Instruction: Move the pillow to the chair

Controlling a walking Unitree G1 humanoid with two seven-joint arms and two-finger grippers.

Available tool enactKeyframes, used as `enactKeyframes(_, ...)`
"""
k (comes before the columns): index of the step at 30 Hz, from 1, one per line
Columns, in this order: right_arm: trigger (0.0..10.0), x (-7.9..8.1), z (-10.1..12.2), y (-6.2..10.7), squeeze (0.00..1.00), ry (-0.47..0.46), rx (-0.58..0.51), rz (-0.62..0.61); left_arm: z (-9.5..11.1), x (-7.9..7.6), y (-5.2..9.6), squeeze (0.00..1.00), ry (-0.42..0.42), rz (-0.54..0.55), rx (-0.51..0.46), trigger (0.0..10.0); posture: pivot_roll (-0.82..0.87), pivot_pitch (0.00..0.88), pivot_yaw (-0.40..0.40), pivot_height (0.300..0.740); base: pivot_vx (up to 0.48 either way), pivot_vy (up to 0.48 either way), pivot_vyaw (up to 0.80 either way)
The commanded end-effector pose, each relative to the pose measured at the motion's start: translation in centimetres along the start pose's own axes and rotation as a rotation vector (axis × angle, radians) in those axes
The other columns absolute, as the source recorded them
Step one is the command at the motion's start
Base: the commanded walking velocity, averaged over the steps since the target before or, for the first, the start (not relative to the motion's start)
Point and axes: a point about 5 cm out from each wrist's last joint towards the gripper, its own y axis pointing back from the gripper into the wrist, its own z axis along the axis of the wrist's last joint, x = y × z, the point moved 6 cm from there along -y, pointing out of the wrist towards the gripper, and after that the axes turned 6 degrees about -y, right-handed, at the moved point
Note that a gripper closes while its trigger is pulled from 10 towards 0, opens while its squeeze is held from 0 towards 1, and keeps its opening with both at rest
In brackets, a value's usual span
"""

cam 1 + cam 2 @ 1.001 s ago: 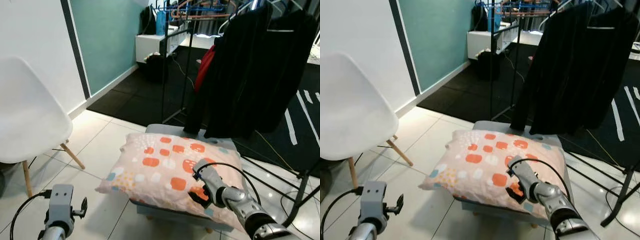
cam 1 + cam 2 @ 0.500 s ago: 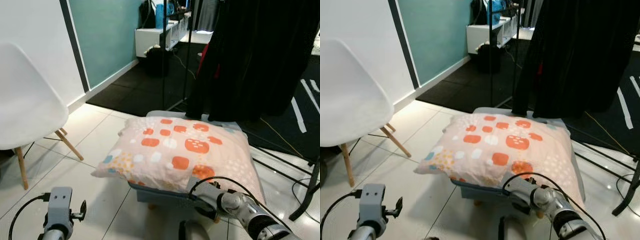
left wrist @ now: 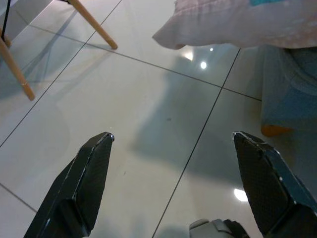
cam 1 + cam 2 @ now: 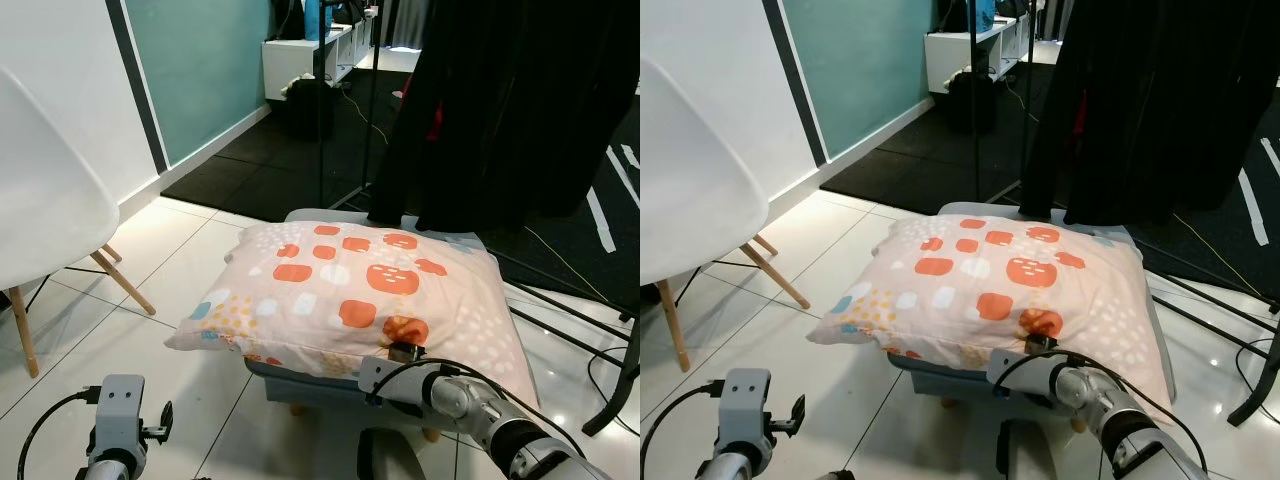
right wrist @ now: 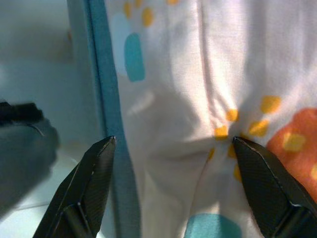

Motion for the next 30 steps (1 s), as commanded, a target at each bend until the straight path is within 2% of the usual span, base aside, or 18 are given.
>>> enactKeyframes(1, 10.0, -0.9, 0.6, -0.2, 0.0, 0.075, -0.008, -0.044, -0.2, 0.1, 0.2, 0.0, 0.007, 0.004, 0.004, 10.0, -0.16, 0.045, -0.024, 0.48, 0.0, 0.0, 0.0)
enactKeyframes(2, 10.0, -0.9, 0.6, -0.2, 0.0, 0.075, -0.008, -0.044, -0.2, 0.1, 0.2, 0.0, 0.007, 0.004, 0.004, 10.0, -0.16, 0.045, -0.024, 0.48, 0.0, 0.0, 0.0)
enactKeyframes(5, 10.0, -2.7, 1.3, -0.2, 0.0, 0.116, -0.023, -0.132, -0.2, 0.2, 0.2, 0.0, 0.011, 0.006, 0.003, 10.0, -0.16, 0.053, -0.024, 0.465, 0.0, 0.0, 0.0)
enactKeyframes(11, 10.0, -4.5, 2.1, 0.0, 0.0, 0.157, -0.061, -0.213, -0.2, 0.1, 0.3, 0.0, 0.013, 0.007, 0.002, 10.0, -0.16, 0.053, -0.03, 0.445, 0.0, 0.0, 0.0)
enactKeyframes(16, 10.0, -5.9, 4.0, 0.2, 0.0, 0.128, -0.152, -0.25, -0.2, 0.2, 0.3, 0.0, 0.016, 0.01, -0.001, 10.0, -0.16, 0.06, -0.034, 0.425, 0.0, 0.0, 0.0)
enactKeyframes(19, 10.0, -6.7, 4.8, 0.2, 0.0, 0.15, -0.174, -0.28, -0.1, 0.2, 0.3, 0.0, 0.017, 0.011, -0.003, 10.0, -0.16, 0.063, -0.033, 0.41, 0.0, 0.0, 0.0)
enactKeyframes(23, 10.0, -6.7, 3.9, 0.1, 0.0, 0.169, -0.118, -0.291, -0.1, 0.2, 0.3, 0.0, 0.016, 0.009, -0.003, 10.0, -0.15, 0.063, -0.034, 0.395, 0.0, 0.0, 0.0)
enactKeyframes(25, 10.0, -6.7, 2.7, 0.0, 0.0, 0.17, -0.049, -0.306, -0.1, 0.2, 0.3, 0.0, 0.018, 0.011, -0.004, 10.0, -0.15, 0.063, -0.036, 0.39, 0.0, 0.0, 0.0)
enactKeyframes(26, 10.0, -6.9, 1.5, 0.1, 0.0, 0.147, 0.02, -0.31, -0.1, 0.3, 0.4, 0.0, 0.02, 0.014, -0.005, 10.0, -0.15, 0.066, -0.036, 0.39, 0.0, 0.0, 0.0)
enactKeyframes(28, 10.0, -6.9, 1.3, 0.1, 0.0, 0.141, 0.033, -0.309, -0.1, 0.3, 0.4, 0.0, 0.02, 0.015, -0.005, 10.0, -0.15, 0.066, -0.036, 0.39, 0.0, 0.0, 0.0)
enactKeyframes(30, 10.0, -7.3, 0.9, 0.2, 0.0, 0.09, 0.049, -0.323, -0.1, 0.3, 0.4, 0.0, 0.02, 0.015, -0.006, 10.0, -0.15, 0.065, -0.034, 0.39, 0.0, 0.0, 0.0)
